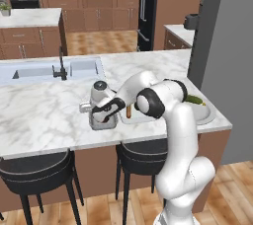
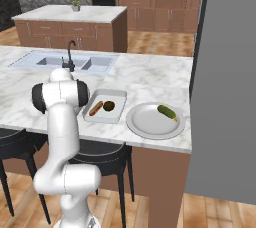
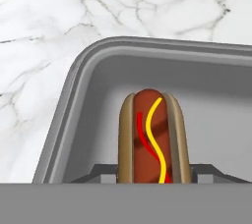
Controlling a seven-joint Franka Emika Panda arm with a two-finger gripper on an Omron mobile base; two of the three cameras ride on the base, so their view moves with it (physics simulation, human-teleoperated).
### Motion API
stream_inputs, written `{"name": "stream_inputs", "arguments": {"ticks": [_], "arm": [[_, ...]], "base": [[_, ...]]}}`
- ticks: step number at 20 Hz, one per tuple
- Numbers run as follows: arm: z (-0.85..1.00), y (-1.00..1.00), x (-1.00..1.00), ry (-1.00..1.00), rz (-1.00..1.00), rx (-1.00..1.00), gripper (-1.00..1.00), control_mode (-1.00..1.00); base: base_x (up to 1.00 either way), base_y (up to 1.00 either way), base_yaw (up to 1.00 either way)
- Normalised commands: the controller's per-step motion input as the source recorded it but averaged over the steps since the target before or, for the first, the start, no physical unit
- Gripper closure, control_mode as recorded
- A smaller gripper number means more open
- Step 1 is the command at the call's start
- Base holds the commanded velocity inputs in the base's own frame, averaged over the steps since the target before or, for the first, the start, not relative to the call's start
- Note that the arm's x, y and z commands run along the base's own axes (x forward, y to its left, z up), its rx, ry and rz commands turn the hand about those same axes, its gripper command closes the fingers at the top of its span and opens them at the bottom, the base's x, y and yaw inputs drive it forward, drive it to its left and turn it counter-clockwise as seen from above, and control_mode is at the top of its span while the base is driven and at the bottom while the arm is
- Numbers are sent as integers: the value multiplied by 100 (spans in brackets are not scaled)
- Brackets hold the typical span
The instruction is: Place one cooked food and one vegetable from the large plate to each tupperware container.
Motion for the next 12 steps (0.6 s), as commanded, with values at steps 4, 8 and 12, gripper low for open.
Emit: {"name": "stream_inputs", "arguments": {"ticks": [4, 8, 12], "arm": [[-19, 2, 72, 1, 0, 1, 100, -100], [24, -9, 14, -2, 0, 1, 100, -100], [-11, -13, 25, 30, 0, 5, 100, -100]], "base": [[0, 0, 0], [0, 0, 0], [0, 0, 0]]}}
